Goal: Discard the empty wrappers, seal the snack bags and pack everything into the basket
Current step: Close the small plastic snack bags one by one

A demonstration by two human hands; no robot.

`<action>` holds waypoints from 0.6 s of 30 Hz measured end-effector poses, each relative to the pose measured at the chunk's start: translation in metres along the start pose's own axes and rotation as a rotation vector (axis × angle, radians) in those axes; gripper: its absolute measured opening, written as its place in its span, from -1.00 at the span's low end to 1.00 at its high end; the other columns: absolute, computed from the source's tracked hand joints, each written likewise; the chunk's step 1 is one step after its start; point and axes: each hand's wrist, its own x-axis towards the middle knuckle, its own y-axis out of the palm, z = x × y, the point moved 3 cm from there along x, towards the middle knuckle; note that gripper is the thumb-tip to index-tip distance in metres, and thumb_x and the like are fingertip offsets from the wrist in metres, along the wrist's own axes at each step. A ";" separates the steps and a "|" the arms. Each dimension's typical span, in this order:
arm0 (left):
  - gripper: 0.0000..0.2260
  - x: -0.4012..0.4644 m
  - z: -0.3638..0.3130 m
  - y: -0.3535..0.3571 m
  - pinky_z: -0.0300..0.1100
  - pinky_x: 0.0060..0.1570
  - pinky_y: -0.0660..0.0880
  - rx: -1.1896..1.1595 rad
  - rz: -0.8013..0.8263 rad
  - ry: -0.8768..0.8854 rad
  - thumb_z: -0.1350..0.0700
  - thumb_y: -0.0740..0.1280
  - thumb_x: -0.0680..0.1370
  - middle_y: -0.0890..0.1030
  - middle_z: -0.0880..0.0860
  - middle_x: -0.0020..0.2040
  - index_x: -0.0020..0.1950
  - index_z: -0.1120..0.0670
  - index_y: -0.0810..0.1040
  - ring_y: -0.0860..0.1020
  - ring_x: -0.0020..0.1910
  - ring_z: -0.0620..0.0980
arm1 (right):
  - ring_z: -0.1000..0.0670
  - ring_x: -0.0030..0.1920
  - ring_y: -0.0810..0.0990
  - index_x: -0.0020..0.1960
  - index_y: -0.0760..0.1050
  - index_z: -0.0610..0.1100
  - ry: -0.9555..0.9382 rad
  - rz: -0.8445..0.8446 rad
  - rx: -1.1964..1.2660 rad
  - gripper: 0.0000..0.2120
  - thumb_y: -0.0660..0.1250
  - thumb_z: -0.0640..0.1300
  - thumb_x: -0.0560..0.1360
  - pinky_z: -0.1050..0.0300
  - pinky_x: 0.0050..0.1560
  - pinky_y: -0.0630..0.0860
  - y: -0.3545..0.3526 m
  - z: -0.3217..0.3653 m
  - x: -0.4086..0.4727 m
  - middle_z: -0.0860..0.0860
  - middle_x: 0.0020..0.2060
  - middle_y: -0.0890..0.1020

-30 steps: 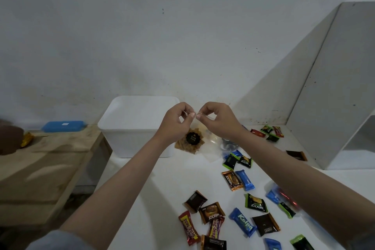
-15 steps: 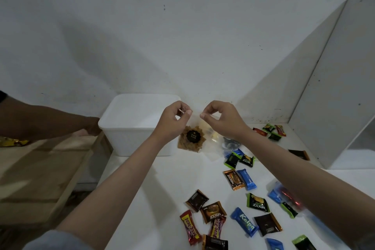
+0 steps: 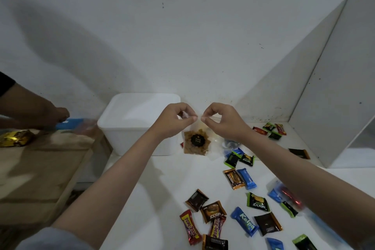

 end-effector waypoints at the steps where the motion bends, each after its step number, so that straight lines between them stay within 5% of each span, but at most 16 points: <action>1: -0.95 -0.001 -0.001 0.001 -0.47 -0.16 0.39 0.011 -0.002 0.017 0.16 0.41 0.48 0.60 -0.11 -0.19 -0.15 0.12 0.61 0.45 -0.25 -0.27 | 0.08 -0.11 0.58 -0.14 0.57 -0.13 -0.004 0.003 0.009 -0.99 0.38 -0.20 0.47 0.52 -0.08 0.37 0.000 0.001 0.000 0.06 -0.22 0.62; 9: -0.92 -0.003 -0.007 0.004 -0.48 -0.13 0.39 0.015 -0.069 0.120 0.24 0.37 0.49 0.54 -0.13 -0.24 -0.19 0.11 0.53 0.46 -0.22 -0.23 | 0.02 -0.10 0.57 -0.10 0.57 -0.23 -0.029 -0.006 -0.057 -0.94 0.33 -0.24 0.48 0.56 -0.09 0.33 0.003 0.010 0.003 -0.04 -0.17 0.64; 15: -0.91 -0.007 -0.007 0.003 -0.47 -0.11 0.38 0.013 -0.083 0.144 0.25 0.36 0.49 0.53 -0.13 -0.26 -0.20 0.11 0.53 0.47 -0.22 -0.20 | -0.01 -0.12 0.57 -0.11 0.54 -0.20 -0.080 -0.003 -0.097 -0.95 0.32 -0.23 0.48 0.15 -0.02 0.50 0.006 0.008 0.004 -0.01 -0.21 0.61; 18: -0.92 -0.009 -0.008 0.000 -0.48 -0.13 0.37 0.009 -0.106 0.138 0.25 0.36 0.50 0.53 -0.14 -0.27 -0.19 0.12 0.54 0.46 -0.23 -0.24 | 0.03 -0.13 0.57 -0.08 0.55 -0.20 -0.072 -0.028 -0.041 -0.93 0.35 -0.19 0.50 0.28 -0.04 0.48 0.006 0.008 0.002 0.01 -0.19 0.61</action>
